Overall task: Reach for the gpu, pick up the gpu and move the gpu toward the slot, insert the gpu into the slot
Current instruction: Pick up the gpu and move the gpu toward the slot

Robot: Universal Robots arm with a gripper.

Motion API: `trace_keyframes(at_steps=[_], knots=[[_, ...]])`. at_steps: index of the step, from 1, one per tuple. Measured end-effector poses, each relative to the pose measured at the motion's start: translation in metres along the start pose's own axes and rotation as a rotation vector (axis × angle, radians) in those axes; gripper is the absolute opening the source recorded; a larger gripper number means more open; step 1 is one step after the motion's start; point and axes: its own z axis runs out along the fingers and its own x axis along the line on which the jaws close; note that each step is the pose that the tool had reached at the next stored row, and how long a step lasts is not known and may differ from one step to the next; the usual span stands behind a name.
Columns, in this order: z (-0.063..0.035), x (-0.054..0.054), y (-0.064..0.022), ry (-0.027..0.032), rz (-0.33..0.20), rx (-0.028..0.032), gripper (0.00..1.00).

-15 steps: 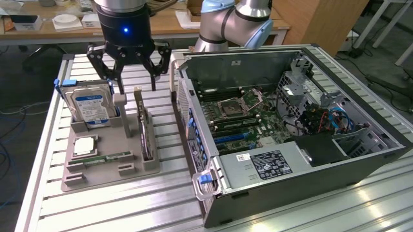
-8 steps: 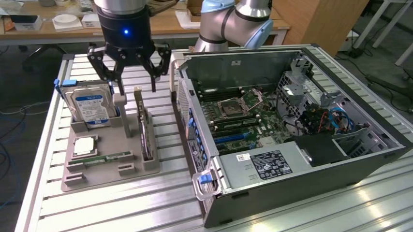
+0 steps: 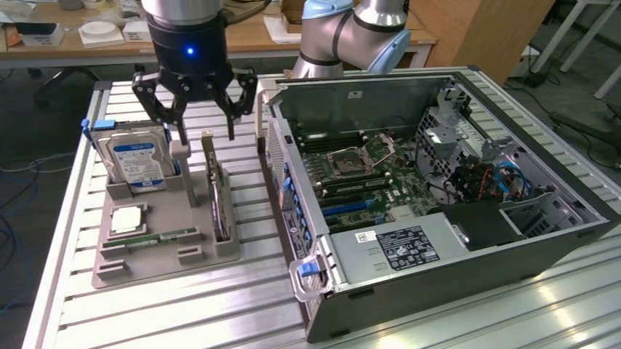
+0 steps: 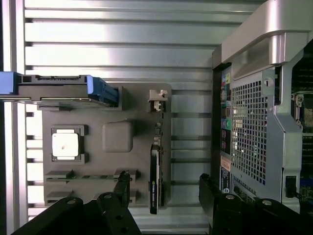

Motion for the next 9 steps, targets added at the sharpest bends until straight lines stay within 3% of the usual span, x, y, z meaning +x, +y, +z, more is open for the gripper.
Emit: trace_keyframes(at_steps=[9], knots=[[0.0035, 0.0001, -0.0002, 0.0000, 0.000, 0.0000, 0.68]])
